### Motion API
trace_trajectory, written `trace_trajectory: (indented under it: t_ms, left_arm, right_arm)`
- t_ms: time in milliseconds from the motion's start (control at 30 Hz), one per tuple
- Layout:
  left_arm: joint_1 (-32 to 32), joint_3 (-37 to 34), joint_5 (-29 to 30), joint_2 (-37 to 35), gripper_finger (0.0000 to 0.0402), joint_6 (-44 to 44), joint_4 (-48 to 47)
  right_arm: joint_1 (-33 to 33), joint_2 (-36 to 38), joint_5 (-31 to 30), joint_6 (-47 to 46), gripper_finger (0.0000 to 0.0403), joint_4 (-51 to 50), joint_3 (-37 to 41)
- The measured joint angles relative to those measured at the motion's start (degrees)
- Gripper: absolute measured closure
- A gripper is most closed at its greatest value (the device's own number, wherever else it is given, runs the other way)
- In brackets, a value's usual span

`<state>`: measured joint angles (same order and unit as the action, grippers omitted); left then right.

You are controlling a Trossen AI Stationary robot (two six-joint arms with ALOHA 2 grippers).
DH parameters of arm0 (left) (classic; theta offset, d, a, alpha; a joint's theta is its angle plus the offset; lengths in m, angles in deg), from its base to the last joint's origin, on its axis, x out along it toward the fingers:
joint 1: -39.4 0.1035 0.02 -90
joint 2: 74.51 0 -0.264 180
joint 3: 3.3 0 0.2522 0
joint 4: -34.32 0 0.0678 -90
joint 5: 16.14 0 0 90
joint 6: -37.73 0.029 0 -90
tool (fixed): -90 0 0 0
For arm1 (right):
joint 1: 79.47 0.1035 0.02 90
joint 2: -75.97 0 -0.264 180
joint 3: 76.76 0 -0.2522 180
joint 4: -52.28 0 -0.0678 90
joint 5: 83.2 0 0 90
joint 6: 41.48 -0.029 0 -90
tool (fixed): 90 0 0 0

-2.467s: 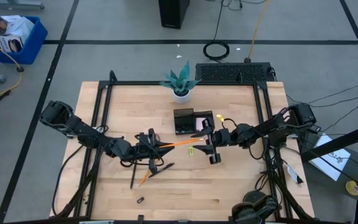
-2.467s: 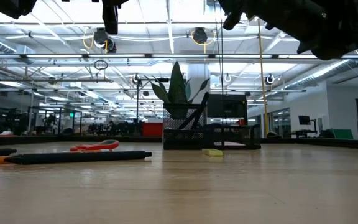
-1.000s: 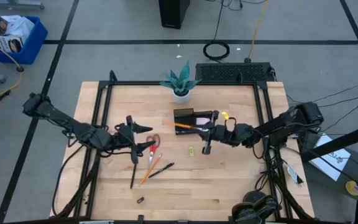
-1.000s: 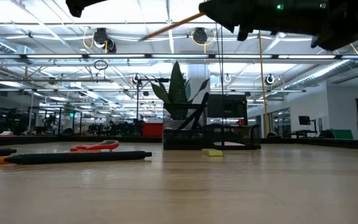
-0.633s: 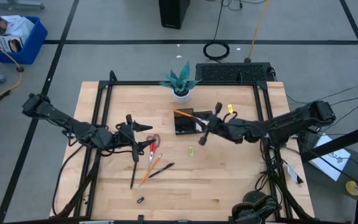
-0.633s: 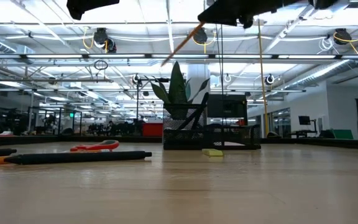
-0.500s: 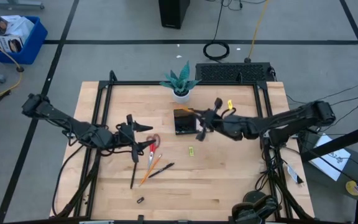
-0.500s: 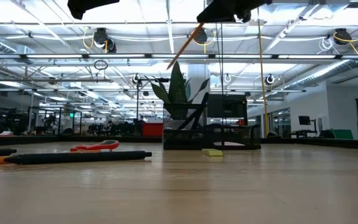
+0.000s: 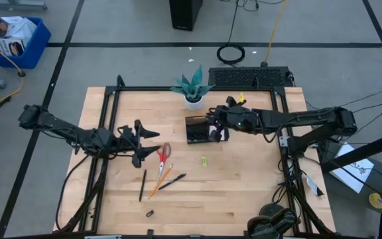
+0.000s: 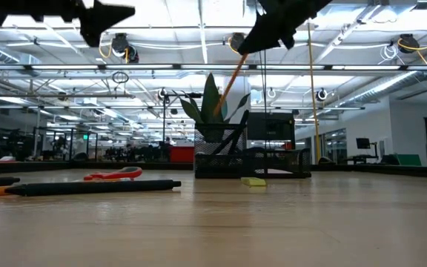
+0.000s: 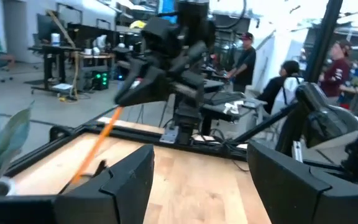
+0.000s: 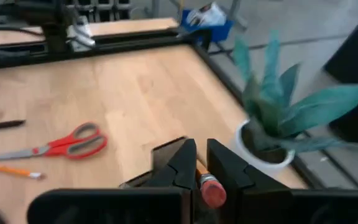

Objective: Pick and place office supplies into organizer
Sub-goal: Put the orange pencil into the black desk organizer

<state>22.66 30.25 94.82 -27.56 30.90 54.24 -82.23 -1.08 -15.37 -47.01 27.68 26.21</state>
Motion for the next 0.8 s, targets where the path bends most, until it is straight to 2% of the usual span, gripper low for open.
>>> trace_trajectory:
  t_ms: [167, 367, 533, 800]
  left_arm:
    - [2.01, -3.11, -0.06, -1.41, 0.0142, -1.46, 2.58]
    - [2.98, -3.25, -0.1, -1.36, 0.014, -2.54, 3.01]
    - [2.98, -3.25, -0.08, -1.36, 0.0143, -2.41, 3.15]
    - [3.0, -3.25, 0.31, -1.34, 0.0142, -1.86, 3.88]
  right_arm:
    - [-1.67, -2.02, 4.32, -0.79, 0.0386, -0.81, 0.02]
    - [-5.37, -5.39, 9.49, -0.9, 0.0386, -1.14, 0.06]
    - [-8.51, -8.59, 16.35, -0.73, 0.0385, 0.06, 0.04]
    - [-9.44, -11.03, 17.92, 2.54, 0.0375, 1.4, 0.02]
